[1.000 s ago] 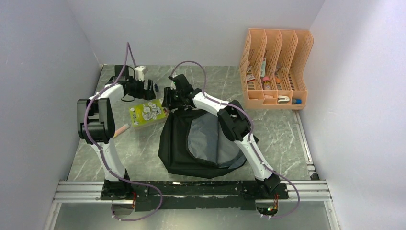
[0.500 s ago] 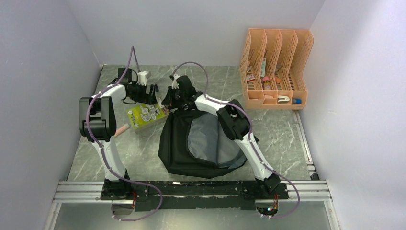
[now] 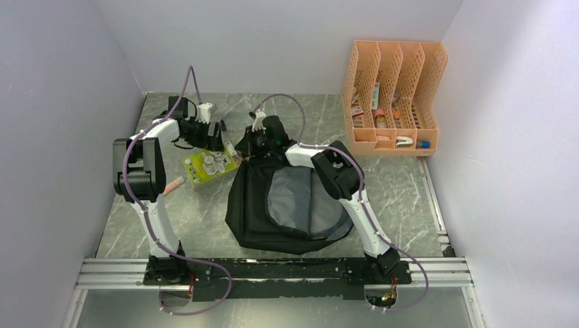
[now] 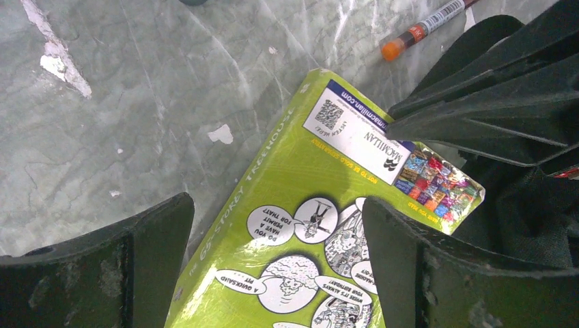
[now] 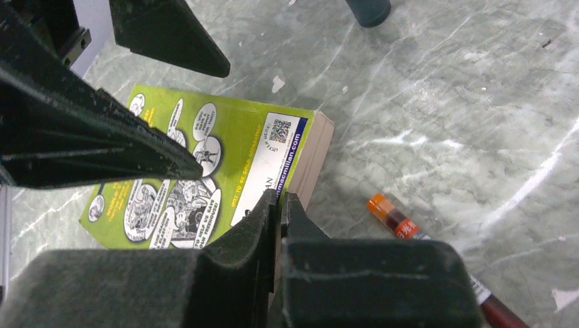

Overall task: Pack the student bag
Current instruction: Move the distractor to the corner of the board, then pick up the book from the center of the board.

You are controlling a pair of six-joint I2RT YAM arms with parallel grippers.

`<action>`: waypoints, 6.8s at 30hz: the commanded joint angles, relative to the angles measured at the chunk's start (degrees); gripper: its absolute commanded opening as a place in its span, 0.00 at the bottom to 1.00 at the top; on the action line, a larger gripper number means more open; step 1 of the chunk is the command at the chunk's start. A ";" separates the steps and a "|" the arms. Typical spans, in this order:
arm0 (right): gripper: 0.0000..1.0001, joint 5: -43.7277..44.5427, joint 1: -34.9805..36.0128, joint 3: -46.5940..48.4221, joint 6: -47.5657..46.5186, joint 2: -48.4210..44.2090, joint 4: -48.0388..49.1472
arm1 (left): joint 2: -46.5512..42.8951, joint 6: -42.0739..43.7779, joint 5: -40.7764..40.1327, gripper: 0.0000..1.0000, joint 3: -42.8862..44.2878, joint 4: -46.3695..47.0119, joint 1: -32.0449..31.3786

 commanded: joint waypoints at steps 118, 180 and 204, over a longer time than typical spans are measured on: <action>0.61 19.93 6.31 14.43 14.19 1.62 -40.02 | -15.25 -34.91 -19.64 0.93 -19.06 4.61 -3.02; 0.00 12.56 -0.07 8.09 16.56 6.38 -35.37 | -19.98 -63.80 15.37 0.54 -42.80 53.19 3.11; 0.50 14.12 -2.65 -16.22 8.72 -32.15 -6.99 | -42.67 -36.52 -2.34 0.05 -21.73 17.26 2.64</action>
